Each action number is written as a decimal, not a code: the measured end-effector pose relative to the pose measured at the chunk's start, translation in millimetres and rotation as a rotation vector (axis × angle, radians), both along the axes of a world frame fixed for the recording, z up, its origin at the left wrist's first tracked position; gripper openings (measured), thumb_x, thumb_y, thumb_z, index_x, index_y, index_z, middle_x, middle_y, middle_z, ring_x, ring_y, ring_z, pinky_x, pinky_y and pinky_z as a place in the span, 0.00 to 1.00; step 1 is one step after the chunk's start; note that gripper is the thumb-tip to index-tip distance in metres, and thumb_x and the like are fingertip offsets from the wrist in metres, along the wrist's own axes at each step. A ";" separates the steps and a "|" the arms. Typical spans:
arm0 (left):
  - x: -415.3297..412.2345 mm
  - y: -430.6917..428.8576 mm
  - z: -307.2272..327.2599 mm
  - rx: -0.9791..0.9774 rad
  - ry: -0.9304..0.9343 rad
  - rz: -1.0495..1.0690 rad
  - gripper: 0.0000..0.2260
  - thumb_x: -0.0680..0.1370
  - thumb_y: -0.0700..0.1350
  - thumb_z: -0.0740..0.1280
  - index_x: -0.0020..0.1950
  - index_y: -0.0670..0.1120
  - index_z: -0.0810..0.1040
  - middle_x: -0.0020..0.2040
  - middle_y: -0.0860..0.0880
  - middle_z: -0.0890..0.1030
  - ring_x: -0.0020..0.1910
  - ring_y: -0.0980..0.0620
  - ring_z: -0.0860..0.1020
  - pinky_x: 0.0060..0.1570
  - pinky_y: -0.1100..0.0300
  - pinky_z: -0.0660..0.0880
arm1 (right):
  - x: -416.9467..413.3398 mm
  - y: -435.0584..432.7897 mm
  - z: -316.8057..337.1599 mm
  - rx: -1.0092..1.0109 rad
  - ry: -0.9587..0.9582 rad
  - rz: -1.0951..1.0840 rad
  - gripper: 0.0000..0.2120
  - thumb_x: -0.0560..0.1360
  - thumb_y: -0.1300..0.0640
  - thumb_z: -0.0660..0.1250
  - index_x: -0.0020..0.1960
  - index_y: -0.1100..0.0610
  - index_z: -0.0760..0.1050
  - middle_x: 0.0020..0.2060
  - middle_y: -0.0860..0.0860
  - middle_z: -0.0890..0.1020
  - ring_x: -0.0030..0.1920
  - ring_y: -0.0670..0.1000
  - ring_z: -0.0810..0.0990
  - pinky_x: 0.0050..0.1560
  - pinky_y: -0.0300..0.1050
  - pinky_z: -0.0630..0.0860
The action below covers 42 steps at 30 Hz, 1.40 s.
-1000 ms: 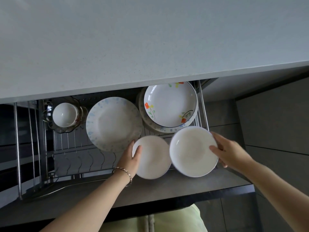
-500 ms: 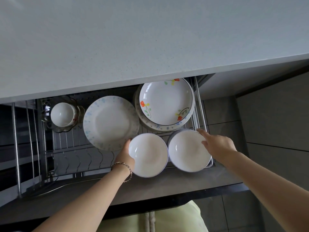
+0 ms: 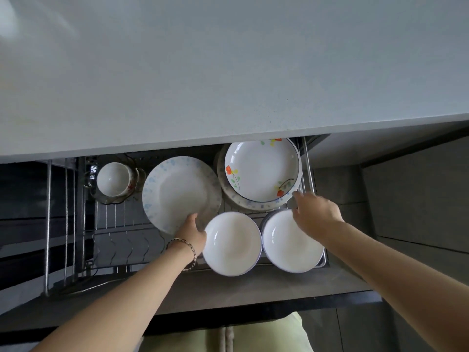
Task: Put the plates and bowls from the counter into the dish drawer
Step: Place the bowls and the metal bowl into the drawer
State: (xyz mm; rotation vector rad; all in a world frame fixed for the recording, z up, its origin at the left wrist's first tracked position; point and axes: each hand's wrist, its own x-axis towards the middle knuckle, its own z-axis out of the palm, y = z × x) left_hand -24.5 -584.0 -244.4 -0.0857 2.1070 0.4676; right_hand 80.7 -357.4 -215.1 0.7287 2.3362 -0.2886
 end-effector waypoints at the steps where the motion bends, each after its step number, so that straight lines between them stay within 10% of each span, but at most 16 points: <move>1: -7.9 -2.3 9.5 0.028 0.040 0.003 0.21 0.79 0.38 0.57 0.73 0.45 0.63 0.71 0.42 0.69 0.65 0.43 0.73 0.63 0.53 0.70 | -13.3 -5.6 9.6 -0.055 0.002 0.016 0.18 0.79 0.56 0.55 0.68 0.53 0.65 0.60 0.54 0.77 0.58 0.57 0.78 0.54 0.49 0.75; 8: -103.2 -45.4 84.0 0.298 0.185 0.364 0.10 0.77 0.32 0.57 0.47 0.41 0.77 0.35 0.48 0.78 0.35 0.50 0.77 0.34 0.65 0.73 | -130.4 -68.4 73.3 -0.414 0.141 0.016 0.16 0.77 0.54 0.59 0.63 0.52 0.73 0.58 0.52 0.80 0.59 0.54 0.77 0.59 0.42 0.71; 14: -230.0 -106.1 132.0 0.296 0.372 0.380 0.13 0.77 0.32 0.58 0.40 0.46 0.77 0.36 0.48 0.79 0.43 0.46 0.78 0.49 0.55 0.74 | -262.5 -128.9 97.2 -0.681 0.280 -0.182 0.13 0.76 0.60 0.61 0.58 0.60 0.76 0.30 0.48 0.78 0.26 0.41 0.77 0.34 0.31 0.74; 23: -366.4 -177.4 121.9 0.307 0.438 0.389 0.10 0.75 0.35 0.60 0.50 0.45 0.78 0.54 0.40 0.82 0.53 0.41 0.80 0.56 0.49 0.78 | -479.9 -229.7 114.4 -1.085 0.379 -0.897 0.12 0.77 0.51 0.62 0.55 0.58 0.66 0.36 0.58 0.77 0.33 0.53 0.77 0.35 0.43 0.75; 33: -390.8 -210.8 90.8 0.397 0.362 0.441 0.14 0.75 0.36 0.59 0.37 0.54 0.73 0.51 0.44 0.82 0.51 0.44 0.81 0.52 0.51 0.77 | -569.8 -276.2 87.5 -1.120 0.556 -0.970 0.22 0.76 0.55 0.60 0.68 0.55 0.62 0.61 0.60 0.70 0.44 0.62 0.81 0.43 0.51 0.82; 38: -383.0 -205.8 101.1 0.505 0.308 0.542 0.11 0.76 0.36 0.62 0.57 0.42 0.75 0.43 0.45 0.79 0.40 0.46 0.80 0.48 0.47 0.78 | -522.0 -265.7 90.8 -1.030 0.613 -0.929 0.17 0.75 0.62 0.55 0.63 0.56 0.67 0.47 0.58 0.77 0.34 0.59 0.81 0.47 0.52 0.81; 42: -355.3 -185.5 147.7 0.645 0.162 0.614 0.23 0.78 0.50 0.61 0.72 0.49 0.61 0.57 0.43 0.74 0.38 0.49 0.79 0.37 0.53 0.78 | -445.8 -241.9 101.4 -1.004 0.552 -0.842 0.16 0.74 0.62 0.56 0.62 0.60 0.69 0.44 0.61 0.80 0.35 0.61 0.83 0.44 0.51 0.83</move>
